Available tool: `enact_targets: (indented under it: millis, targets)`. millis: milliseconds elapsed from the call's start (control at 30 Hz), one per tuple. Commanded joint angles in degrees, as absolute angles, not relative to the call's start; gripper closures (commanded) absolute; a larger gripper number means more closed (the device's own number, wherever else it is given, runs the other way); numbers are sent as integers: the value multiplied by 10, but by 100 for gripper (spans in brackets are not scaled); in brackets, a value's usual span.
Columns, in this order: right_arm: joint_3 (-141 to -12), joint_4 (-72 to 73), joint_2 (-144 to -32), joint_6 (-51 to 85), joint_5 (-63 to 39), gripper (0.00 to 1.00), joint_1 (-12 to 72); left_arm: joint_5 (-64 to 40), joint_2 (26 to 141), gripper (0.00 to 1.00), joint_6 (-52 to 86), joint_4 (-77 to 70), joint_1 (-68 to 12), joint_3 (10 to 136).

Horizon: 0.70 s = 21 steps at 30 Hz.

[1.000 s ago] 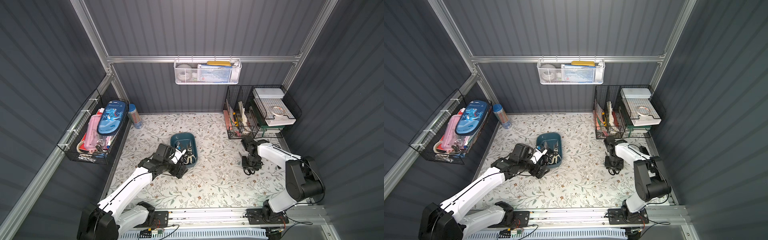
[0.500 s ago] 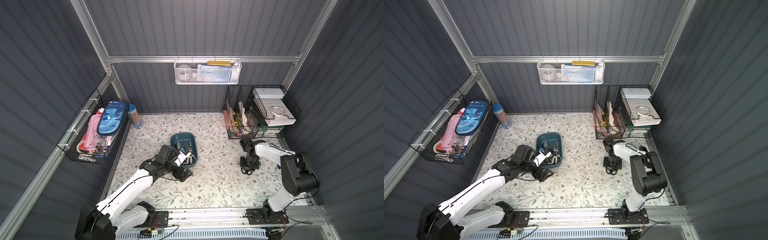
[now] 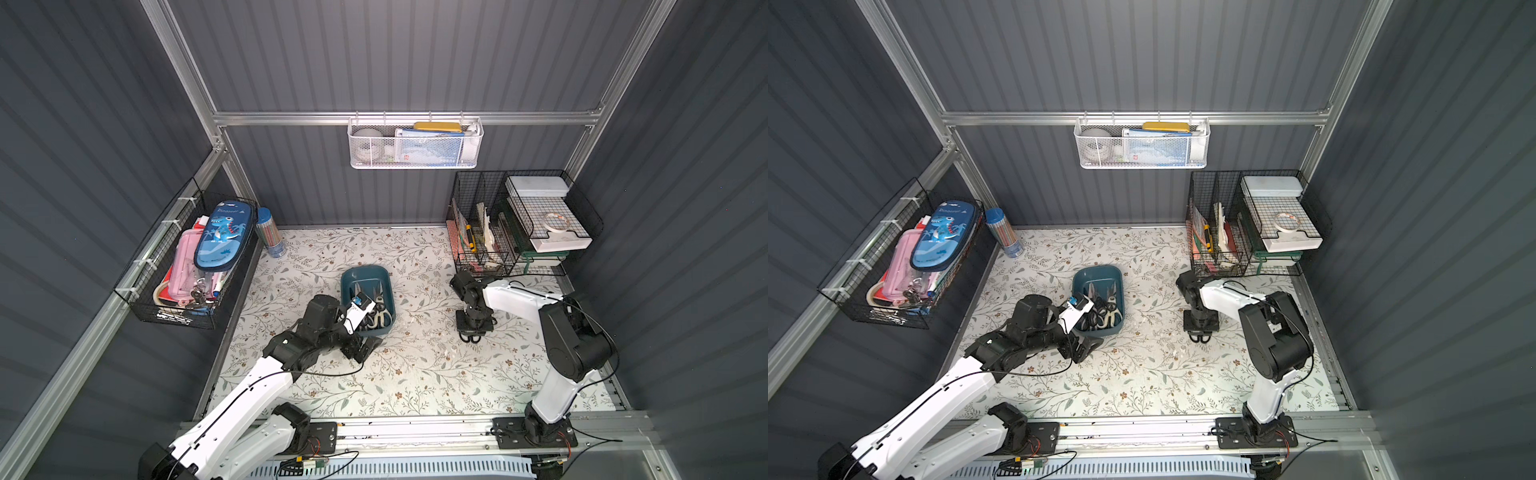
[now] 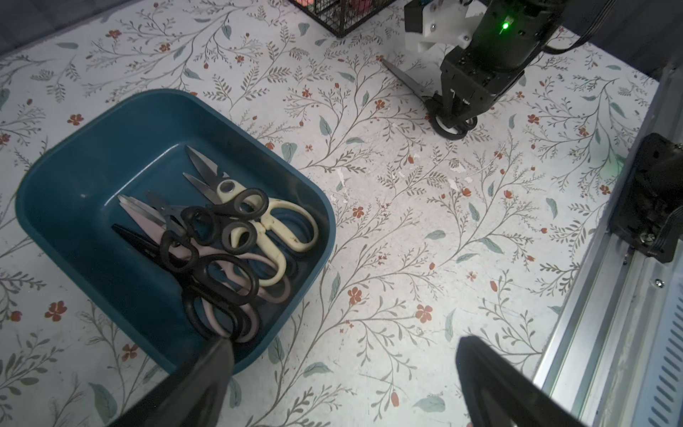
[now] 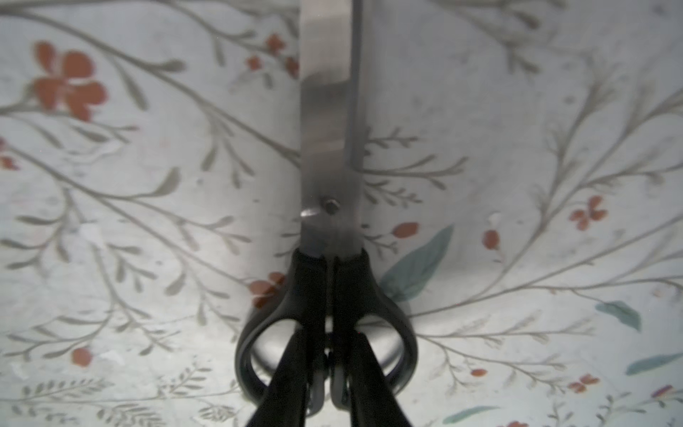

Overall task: Put the scissors into the storage box
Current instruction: Pick up the scissors from the center of the board.

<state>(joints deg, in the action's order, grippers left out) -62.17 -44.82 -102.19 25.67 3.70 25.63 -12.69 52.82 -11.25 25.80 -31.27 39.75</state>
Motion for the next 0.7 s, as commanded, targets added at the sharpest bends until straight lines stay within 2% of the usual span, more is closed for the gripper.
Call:
enact_targets:
  millis: [0,433,667]
  targets:
    - [-646,-455,-1027,274,32,100,277,-109,533,1,-119,277,-314,412]
    - [-734,-491,-1036,288,26,100,345,-57,511,1,-116,294,-307,421]
    - [-870,-524,-1081,283,21,100,409,-19,476,1,-58,288,-215,405]
